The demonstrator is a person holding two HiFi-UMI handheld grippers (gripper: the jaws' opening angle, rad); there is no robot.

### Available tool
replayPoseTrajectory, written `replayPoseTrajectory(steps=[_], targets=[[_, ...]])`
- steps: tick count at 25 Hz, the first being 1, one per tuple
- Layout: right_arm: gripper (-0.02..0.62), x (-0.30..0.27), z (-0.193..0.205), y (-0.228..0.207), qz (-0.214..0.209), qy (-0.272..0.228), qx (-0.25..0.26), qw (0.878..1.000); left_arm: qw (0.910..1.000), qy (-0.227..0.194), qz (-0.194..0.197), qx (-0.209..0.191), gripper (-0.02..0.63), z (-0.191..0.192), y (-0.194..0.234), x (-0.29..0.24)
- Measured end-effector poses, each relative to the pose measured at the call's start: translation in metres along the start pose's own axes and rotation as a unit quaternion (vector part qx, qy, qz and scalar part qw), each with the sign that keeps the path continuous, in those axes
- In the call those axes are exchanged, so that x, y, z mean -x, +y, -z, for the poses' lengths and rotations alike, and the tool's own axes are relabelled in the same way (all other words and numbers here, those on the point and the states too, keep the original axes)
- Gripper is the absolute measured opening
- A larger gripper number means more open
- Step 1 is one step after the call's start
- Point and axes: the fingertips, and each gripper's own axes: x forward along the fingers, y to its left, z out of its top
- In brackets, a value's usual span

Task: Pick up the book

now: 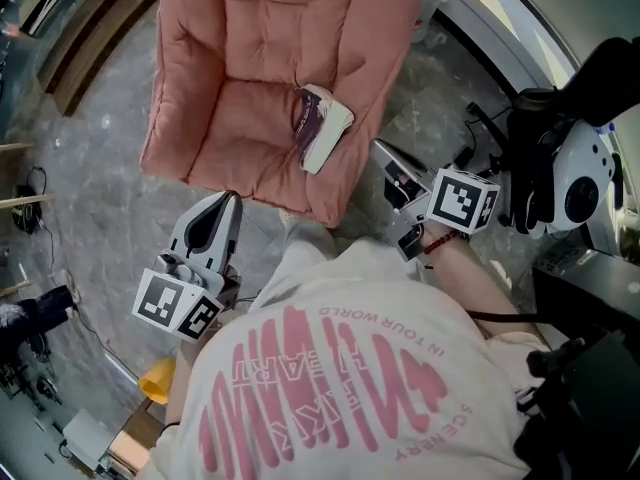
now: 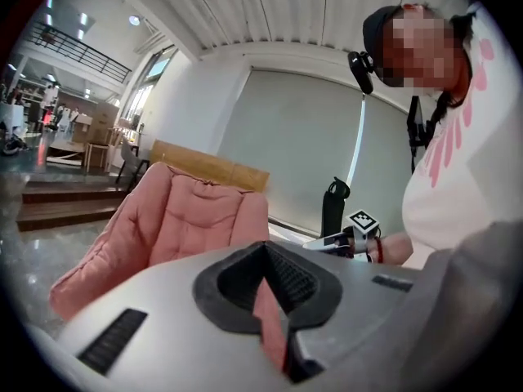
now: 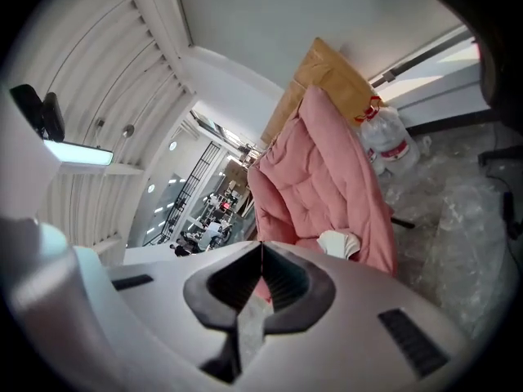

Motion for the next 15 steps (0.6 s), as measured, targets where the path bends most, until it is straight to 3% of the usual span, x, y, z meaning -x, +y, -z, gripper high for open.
replayPoseTrajectory(steps=[5, 8, 11, 15], targets=[[0.012, -0.023, 0.004, 0.010, 0.000, -0.059, -0.063, 0.996, 0.9971, 0.037, 0.064, -0.019, 0.009, -0.021, 0.038, -0.026], [0.012, -0.028, -0.006, 0.028, -0.050, -0.112, -0.050, 0.991, 0.9931, 0.038, 0.103, -0.040, 0.009, -0.030, 0.056, -0.047], [0.015, -0.028, -0.012, 0.055, -0.106, -0.150, -0.013, 0.983, 0.9865, 0.001, 0.144, -0.078, 0.009, -0.044, 0.069, -0.059], [0.017, -0.031, -0.006, 0.063, -0.100, -0.177, 0.008, 0.979, 0.9747, 0.002, 0.206, -0.087, 0.009, -0.041, 0.078, -0.080]])
